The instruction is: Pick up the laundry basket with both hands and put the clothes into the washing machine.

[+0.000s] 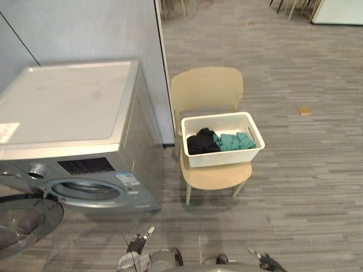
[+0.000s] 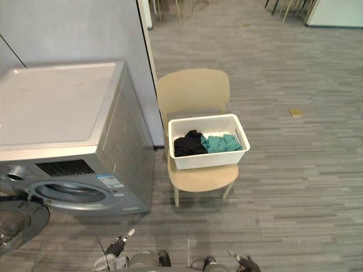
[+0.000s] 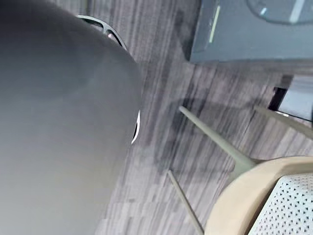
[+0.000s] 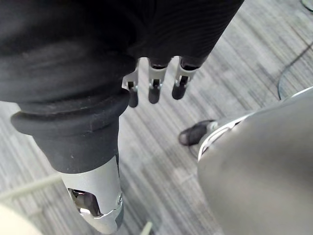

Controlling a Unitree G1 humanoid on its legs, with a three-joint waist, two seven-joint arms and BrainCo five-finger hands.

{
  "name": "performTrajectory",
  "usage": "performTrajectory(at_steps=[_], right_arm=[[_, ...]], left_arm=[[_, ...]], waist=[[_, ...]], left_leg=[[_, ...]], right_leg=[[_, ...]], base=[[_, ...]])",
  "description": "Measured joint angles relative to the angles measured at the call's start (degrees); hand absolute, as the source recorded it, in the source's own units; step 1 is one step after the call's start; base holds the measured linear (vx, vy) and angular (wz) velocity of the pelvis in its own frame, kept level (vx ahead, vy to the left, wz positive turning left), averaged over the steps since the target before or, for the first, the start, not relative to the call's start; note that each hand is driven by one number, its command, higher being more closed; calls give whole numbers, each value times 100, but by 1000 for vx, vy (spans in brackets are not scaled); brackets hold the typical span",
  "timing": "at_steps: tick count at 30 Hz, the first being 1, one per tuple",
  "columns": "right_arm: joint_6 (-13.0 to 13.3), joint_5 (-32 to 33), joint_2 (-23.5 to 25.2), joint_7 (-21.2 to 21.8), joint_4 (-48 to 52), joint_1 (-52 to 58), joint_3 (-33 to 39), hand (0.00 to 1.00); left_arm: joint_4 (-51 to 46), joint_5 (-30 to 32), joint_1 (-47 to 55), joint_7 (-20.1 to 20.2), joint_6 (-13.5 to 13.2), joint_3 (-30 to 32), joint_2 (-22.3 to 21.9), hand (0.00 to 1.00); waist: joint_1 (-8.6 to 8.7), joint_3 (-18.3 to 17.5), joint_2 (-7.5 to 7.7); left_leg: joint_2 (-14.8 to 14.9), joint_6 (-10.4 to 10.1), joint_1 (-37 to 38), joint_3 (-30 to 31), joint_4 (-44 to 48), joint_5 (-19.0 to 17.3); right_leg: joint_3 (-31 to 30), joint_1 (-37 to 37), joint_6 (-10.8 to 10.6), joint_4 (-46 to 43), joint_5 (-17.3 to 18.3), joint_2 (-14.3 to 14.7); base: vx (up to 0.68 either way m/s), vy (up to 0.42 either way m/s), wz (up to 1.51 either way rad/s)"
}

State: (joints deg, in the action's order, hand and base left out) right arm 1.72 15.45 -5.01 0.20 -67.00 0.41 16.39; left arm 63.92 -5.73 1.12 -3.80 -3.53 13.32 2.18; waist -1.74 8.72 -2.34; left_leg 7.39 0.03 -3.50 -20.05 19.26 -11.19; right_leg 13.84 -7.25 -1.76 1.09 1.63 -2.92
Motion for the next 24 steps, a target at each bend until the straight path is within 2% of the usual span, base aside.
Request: performTrajectory(at_steps=[3,4,5,6,8,9,10,11,12,13,15,16,17,18,19,20,22,23,24], right_arm=[[31,47,19,12,852,19,-747,0],[32,40,19,5,1465,90,-1052,0],[41,-7,18,-3,2225,241,-1329,0],[54,-40,18,-2,2586,287,-1428,0],[95,-44,87,0,3669,424,-1543,0],[168,-182,151,-8,4237,499,-1533,0],[185,-213,109,-40,4660,513,-1435,0],[195,-246,74,-63,4852,511,-1386,0],[229,-311,-67,-125,5281,478,-1350,0],[259,-436,-223,-141,5567,387,-1334,0],[304,-947,-540,-112,5943,132,-1288,0],[329,-1168,-745,-110,6112,-61,-1288,0],[364,-1260,-833,-122,6224,-235,-1299,0],[369,-1338,-825,-103,6232,-320,-1327,0],[362,-1474,-974,-37,6218,-483,-1391,0],[356,-1573,-1271,27,6214,-620,-1518,0],[355,-1605,-1647,119,6142,-982,-1714,0],[361,-1638,-1801,123,6016,-1219,-1805,0],[363,-1664,-1842,130,5869,-1387,-1870,0]], left_arm=[[49,3,10,-8,42,-27,-21,0],[78,0,14,-10,49,-51,-23,0],[71,-13,-17,-22,48,-199,11,0],[72,-17,-27,-26,48,-305,35,0],[68,-23,-3,-32,47,-713,126,0],[-27,32,-5,-42,46,-1052,282,0],[-67,160,-25,-49,41,-1170,322,0],[-92,227,-22,-53,41,-1195,287,0],[-89,326,-90,-70,45,-1268,273,0],[-88,413,-111,-89,46,-1275,259,0],[-85,488,-152,-116,45,-1318,262,0],[-80,551,-177,-117,45,-1320,279,0],[-78,561,-161,-115,43,-1320,358,0],[-75,563,-118,-109,43,-1313,429,0],[-19,588,-106,-118,64,-1256,393,0],[-33,616,14,-86,45,-1254,220,0],[-42,620,129,-4,37,-1149,14,0],[-53,576,149,0,28,-1059,-13,0],[-77,535,170,2,17,-1037,-9,0]], waist=[[-44,-75,-55],[-47,-110,-66],[-33,-102,-18],[0,-88,10],[120,-56,59],[240,-14,325],[356,10,355],[371,14,348],[358,-5,379],[339,-5,367],[322,-30,318],[256,-64,358],[218,-154,533],[196,-212,640],[86,-315,527],[58,-454,272],[4,-627,-1],[-80,-647,-33],[-96,-647,-28]], left_leg=[[-178,1,337,-68,-429,6],[-255,2,404,-90,-643,17],[-334,-26,471,-121,-788,-33],[-367,-30,505,-120,-854,-46],[-395,2,623,-107,-804,-11],[-460,37,738,79,-662,-84],[-356,41,766,341,-629,-89],[-325,38,768,454,-632,-87],[-281,30,767,611,-633,-82],[-228,11,753,781,-634,-75],[-41,-156,666,1094,-646,-28],[60,-337,570,1286,-629,-7],[52,-550,505,1495,-631,1],[29,-674,491,1568,-651,-6],[242,-821,491,1805,-698,26],[519,-988,388,1923,-841,155],[700,-1112,323,2070,-1184,437],[745,-1150,320,2108,-1393,669],[765,-1152,316,2116,-1480,752]], right_leg=[[-86,37,-98,-258,200,-133],[-148,288,-141,-763,468,-232],[-170,640,-358,-1520,780,-345],[-181,849,-457,-1969,889,-412],[-352,1597,-543,-3724,894,-633],[-460,1855,-558,-4665,783,-823],[-375,1980,-417,-5080,618,-905],[-318,1977,-305,-5105,741,-943],[-235,1977,-185,-5021,1062,-1150],[-222,1966,-56,-4774,1170,-1317],[-497,1912,-97,-3873,1146,-1380],[-748,1815,-283,-3093,963,-1339],[-863,1659,-549,-2437,379,-1417],[-832,1606,-882,-2201,41,-1465],[-535,1299,-1123,-1963,334,-1307],[-218,1153,-1026,-1677,268,-1027],[21,1129,-965,-1468,226,-793],[102,1116,-873,-1344,161,-729],[153,1100,-843,-1254,127,-697]], base=[[93,23,-14],[74,39,-18],[62,34,-15],[53,8,-6],[105,-25,19],[182,-138,81],[175,-165,92],[172,-194,91],[136,-180,63],[121,-187,68],[100,-269,68],[112,-411,87],[94,-394,82],[118,-491,77],[124,-530,71],[129,-484,63],[92,-250,45],[57,-168,29],[21,-118,26]])
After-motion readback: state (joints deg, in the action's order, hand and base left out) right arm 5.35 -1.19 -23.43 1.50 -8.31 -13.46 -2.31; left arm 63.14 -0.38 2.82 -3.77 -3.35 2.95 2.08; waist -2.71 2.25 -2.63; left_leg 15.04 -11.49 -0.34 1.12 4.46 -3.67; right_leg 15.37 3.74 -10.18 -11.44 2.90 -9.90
